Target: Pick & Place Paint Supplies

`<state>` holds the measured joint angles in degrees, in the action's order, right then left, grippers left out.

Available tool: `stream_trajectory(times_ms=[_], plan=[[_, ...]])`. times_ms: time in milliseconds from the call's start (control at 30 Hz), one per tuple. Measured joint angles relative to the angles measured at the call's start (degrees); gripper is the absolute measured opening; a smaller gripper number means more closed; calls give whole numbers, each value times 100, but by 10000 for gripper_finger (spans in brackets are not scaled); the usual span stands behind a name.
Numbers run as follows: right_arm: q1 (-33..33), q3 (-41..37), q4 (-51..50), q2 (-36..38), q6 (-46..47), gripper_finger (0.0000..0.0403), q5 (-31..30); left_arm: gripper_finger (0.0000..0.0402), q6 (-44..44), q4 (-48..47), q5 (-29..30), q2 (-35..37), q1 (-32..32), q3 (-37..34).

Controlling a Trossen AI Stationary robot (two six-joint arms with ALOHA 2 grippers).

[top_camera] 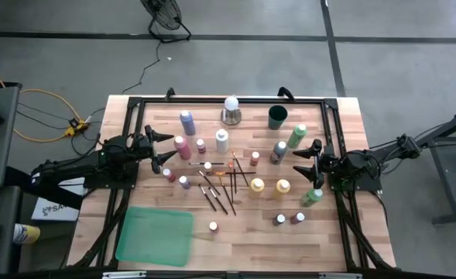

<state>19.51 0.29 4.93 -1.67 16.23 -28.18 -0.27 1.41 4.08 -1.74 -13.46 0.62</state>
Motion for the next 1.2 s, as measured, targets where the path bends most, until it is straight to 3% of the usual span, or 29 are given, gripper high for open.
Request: stream_trajectory(times_ms=[333,567,1200], plan=[[-1,0,-1,-1,2,299,-1,301,-6,62,0,0,-1,0],[-1,0,0,0,0,299,0,301,-615,192,-232,2,-1,92],[-1,-2,0,-2,0,299,-1,301,-1540,102,-1602,-182,-1,1439]])
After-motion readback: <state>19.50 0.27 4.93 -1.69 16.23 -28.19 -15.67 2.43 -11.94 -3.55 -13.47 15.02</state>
